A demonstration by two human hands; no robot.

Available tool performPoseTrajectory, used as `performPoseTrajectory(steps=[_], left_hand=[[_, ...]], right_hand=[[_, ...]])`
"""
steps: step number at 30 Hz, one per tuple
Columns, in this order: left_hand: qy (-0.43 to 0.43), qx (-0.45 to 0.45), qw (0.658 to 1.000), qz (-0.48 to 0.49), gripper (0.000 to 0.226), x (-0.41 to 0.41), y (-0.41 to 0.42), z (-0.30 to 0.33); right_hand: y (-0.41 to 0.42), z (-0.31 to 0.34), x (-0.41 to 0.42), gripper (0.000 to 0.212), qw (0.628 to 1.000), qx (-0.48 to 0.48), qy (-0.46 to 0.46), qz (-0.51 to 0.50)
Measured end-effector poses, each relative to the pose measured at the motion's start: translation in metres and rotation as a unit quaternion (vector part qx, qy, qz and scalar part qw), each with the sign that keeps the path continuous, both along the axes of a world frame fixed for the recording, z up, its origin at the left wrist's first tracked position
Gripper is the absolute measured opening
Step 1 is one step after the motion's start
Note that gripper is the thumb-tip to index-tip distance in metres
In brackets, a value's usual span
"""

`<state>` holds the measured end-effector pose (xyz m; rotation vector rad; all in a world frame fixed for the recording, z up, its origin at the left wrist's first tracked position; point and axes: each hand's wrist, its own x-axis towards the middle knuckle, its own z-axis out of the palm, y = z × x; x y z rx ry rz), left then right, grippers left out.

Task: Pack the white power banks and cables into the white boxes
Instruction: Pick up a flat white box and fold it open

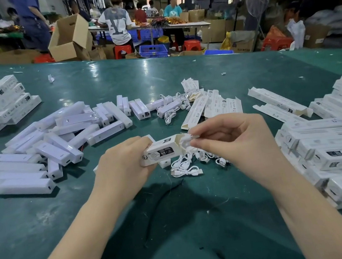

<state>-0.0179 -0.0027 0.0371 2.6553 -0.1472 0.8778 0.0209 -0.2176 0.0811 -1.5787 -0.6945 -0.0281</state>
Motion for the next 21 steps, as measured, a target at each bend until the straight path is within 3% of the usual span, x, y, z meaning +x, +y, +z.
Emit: performPoseTrajectory(steps=[15, 21], left_hand=[[-0.019, 0.045, 0.999, -0.008, 0.019, -0.0004, -0.0016, -0.0005], [-0.023, 0.037, 0.999, -0.001, 0.02, -0.001, -0.003, -0.0008]], right_hand=[[0.0071, -0.0071, -0.0005, 0.014, 0.999, -0.025, 0.042, -0.012], [0.0082, -0.0072, -0.0017, 0.016, 0.999, -0.034, 0.003, -0.015]])
